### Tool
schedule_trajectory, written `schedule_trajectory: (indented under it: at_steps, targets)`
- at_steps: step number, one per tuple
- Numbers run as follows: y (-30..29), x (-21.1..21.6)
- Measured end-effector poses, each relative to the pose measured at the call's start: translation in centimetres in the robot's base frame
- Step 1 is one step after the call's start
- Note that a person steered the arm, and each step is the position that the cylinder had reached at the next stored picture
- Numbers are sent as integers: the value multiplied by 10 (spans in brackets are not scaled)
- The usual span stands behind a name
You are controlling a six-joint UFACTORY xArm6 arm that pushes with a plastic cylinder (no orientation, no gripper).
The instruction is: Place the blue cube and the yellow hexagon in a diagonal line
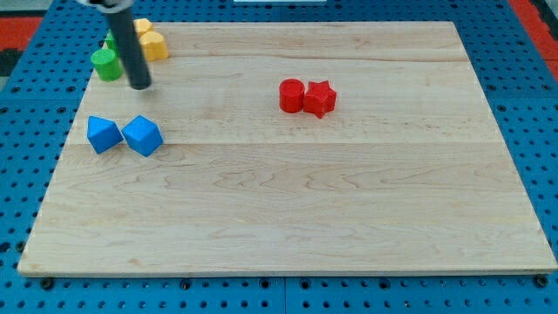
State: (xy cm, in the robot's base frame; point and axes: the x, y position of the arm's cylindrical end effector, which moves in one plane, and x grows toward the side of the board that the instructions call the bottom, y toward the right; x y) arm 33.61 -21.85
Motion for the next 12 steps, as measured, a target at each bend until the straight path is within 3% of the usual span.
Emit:
schedule_trajectory:
  at_steps: [1, 2, 4, 5, 6, 7, 8, 9, 10, 11, 12]
  targets:
    - [28, 100]
    - [50, 73]
    - [-67, -2]
    - [-84, -18]
    - [-48, -125]
    - [-13, -143]
    - [71, -138]
    - [78, -90]
    - [108, -111]
    - [91, -141]
    - [50, -137]
